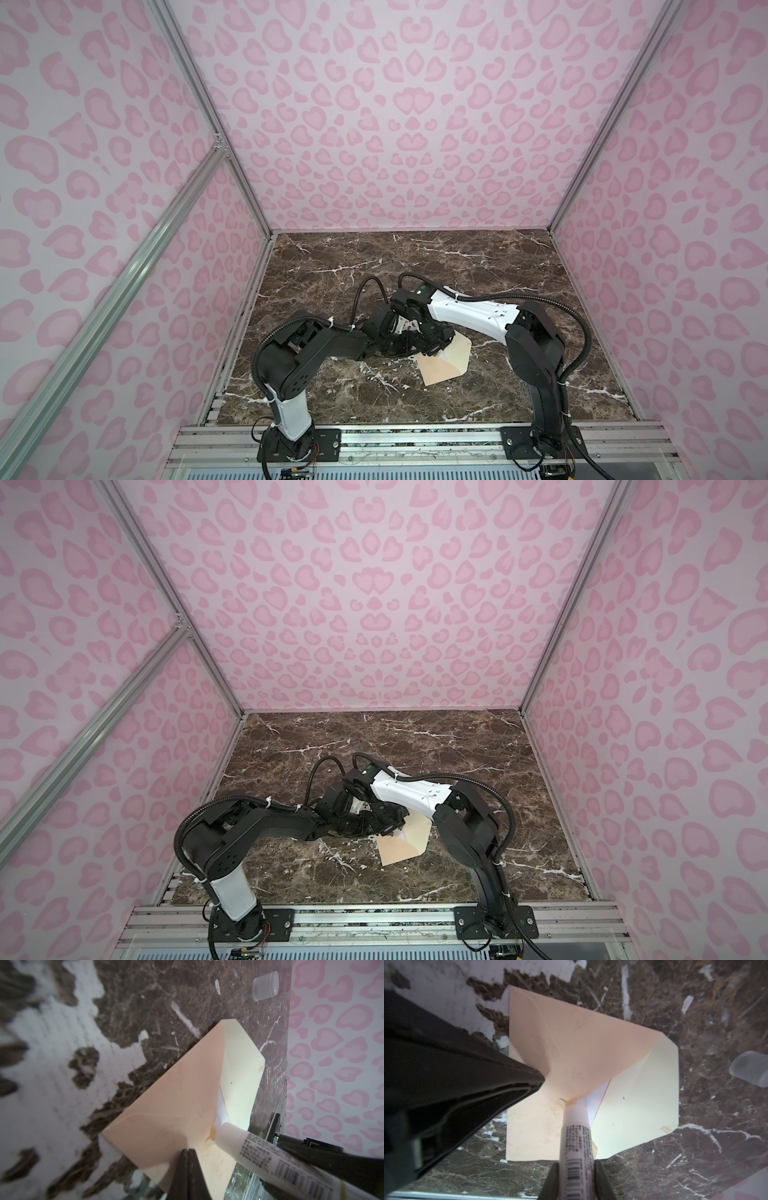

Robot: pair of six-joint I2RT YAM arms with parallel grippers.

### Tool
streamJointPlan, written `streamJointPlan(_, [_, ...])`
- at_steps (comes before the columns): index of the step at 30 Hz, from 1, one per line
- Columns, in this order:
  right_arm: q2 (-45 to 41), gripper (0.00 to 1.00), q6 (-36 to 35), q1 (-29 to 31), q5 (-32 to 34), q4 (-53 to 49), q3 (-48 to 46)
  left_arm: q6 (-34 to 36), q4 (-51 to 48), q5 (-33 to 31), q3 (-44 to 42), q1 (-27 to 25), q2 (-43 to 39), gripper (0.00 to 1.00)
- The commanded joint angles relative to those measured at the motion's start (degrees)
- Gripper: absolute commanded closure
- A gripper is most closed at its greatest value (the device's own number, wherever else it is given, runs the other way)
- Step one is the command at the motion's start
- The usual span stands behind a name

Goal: Place the letter into the envelope and seal it
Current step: 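Keep rubbing the glue stick along the flap edge with the right gripper, then lift the glue stick off the envelope and raise both grippers away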

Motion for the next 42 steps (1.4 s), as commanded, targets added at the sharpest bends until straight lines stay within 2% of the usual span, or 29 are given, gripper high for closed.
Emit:
streamJointPlan(1, [2.2, 1.0, -0.1, 4.0, -0.4, -12.2, -2.7, 0.5, -4.0, -7.1, 0.8, 0.0, 0.6, 0.96])
streamJointPlan(13, [3.0, 1.0, -0.7, 3.9, 0.2, -11.8, -4.4, 0.7, -4.1, -7.1, 0.8, 0.1, -0.1, 0.96])
streamJointPlan(30, [-0.9, 1.0, -0.1, 3.1, -1.5, -10.5, -9.3, 0.7, -3.6, -7.0, 0.0, 0.8, -0.2, 0.96])
streamJointPlan(42, [-4.8, 1.0, 0.9, 1.6, -1.9, -11.0, -5.6, 0.7, -3.6, -6.7, 0.0, 0.8, -0.2, 0.97])
